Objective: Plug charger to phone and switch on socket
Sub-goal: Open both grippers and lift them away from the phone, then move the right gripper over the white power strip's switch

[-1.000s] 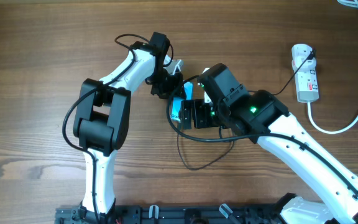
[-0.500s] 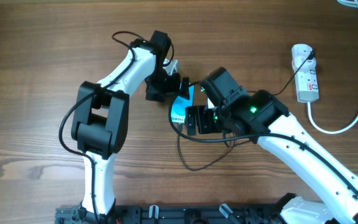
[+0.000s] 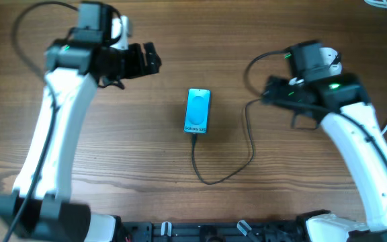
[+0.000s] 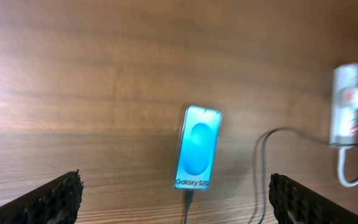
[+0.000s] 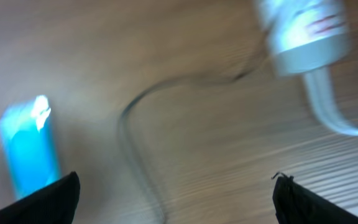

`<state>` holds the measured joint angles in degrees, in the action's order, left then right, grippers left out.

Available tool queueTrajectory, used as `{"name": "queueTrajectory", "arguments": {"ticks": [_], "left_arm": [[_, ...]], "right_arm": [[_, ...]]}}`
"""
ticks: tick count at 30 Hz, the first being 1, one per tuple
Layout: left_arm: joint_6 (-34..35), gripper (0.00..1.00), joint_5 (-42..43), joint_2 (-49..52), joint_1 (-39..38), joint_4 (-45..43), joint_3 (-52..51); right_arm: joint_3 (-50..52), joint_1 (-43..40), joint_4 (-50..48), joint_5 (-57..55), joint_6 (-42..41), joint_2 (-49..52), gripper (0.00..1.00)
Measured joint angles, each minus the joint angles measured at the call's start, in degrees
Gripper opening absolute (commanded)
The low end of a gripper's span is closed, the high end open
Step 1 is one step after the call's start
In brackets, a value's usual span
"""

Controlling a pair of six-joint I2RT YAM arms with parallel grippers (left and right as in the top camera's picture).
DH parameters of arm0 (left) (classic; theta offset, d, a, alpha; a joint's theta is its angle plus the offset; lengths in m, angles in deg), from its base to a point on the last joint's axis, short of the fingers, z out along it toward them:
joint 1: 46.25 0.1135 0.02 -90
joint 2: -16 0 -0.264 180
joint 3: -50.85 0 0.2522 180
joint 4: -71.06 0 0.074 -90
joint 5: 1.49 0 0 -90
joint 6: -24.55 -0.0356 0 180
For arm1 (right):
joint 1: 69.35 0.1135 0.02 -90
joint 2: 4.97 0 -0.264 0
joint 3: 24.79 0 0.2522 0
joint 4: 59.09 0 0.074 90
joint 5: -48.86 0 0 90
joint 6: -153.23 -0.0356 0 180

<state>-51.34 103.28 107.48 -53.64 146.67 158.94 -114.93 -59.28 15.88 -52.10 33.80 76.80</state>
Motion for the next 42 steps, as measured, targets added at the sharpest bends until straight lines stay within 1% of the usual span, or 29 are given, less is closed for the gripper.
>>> {"name": "queueTrajectory", "arguments": {"ticks": [3,8,9,14,18,20,22,24,29,34,42], "left_arm": [[0.0,1.0,-0.39,-4.11,0.39,0.59,0.13],[0.0,1.0,-0.81,-4.28,0.39,0.76,0.02],[0.0,1.0,-0.85,-4.28,0.39,0.74,0.02],[0.0,1.0,-1.09,-4.28,0.39,0.76,0.02],[0.0,1.0,-1.27,-4.28,0.39,0.76,0.02],[0.0,1.0,-1.27,-4.28,0.39,0.74,0.02],[0.0,1.0,-1.27,-4.28,0.39,0.74,0.0],[0.0,1.0,-1.27,-4.28,0.39,0.76,0.0],[0.0,1.0,-1.29,-4.28,0.39,0.76,0.0],[0.0,1.0,-1.29,-4.28,0.39,0.76,0.0],[0.0,1.0,-1.27,-4.28,0.39,0.76,0.0]], "right_arm": [[-0.2,-8.63,-4.26,-4.98,0.2,0.2,1.0],[-0.28,-20.0,-6.21,-7.78,1.22,2.08,1.0],[-0.28,-23.34,-7.52,-8.24,1.33,3.19,1.0],[-0.28,-31.63,-12.17,-8.79,1.7,8.35,1.0],[-0.28,-32.85,-15.72,-8.81,1.92,11.06,1.0],[-0.33,-32.83,-19.8,-8.57,2.93,13.77,1.0],[-0.39,-32.89,-22.1,-6.47,5.95,15.98,1.0],[-0.39,-32.87,-23.82,-1.92,10.56,18.73,1.0],[-0.39,-33.22,-26.47,2.73,14.19,25.05,1.0],[-0.39,-33.7,-30.29,3.5,14.36,28.79,1.0],[-0.39,-33.86,-34.47,3.28,11.08,33.75,1.0]]}}
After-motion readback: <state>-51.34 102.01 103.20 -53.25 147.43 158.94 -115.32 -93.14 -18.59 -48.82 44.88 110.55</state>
